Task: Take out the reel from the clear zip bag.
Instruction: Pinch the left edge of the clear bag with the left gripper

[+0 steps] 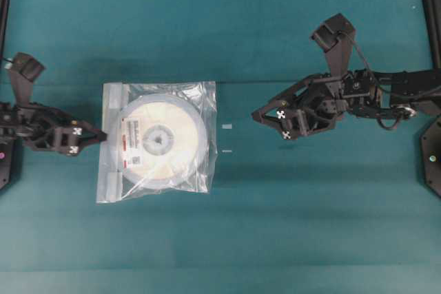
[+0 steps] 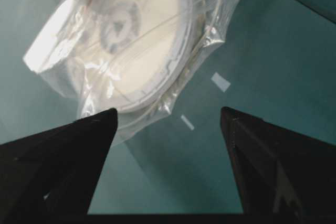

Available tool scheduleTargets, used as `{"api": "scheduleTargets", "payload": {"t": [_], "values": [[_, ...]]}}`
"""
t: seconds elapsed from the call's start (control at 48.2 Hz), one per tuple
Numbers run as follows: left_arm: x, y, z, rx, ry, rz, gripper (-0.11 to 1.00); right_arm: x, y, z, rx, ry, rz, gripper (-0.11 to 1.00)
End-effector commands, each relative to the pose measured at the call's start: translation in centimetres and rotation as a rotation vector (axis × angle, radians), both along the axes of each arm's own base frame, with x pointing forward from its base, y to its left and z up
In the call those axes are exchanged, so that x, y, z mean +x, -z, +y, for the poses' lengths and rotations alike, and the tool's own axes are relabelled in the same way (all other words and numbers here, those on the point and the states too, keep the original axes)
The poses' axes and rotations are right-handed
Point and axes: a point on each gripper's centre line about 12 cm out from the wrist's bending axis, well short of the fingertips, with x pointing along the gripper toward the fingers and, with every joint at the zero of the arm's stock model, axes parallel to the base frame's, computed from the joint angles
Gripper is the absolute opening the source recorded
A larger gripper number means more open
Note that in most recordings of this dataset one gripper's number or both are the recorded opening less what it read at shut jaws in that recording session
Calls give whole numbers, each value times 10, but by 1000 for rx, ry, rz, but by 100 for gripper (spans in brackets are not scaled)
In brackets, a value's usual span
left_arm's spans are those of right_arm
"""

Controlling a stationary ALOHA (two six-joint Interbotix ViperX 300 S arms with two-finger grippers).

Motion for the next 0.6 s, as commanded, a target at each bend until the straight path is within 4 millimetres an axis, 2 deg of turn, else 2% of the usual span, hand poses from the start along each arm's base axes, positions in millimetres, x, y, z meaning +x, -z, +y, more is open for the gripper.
{"api": "scheduleTargets", "payload": {"t": [0.0,0.581], "values": [[9,3,2,1,0,-3,88,4,-8,2,3,-1,-30,90],[14,10,3,1,-1,-12,87,5,-8,9,14,-17,-31,90]]}}
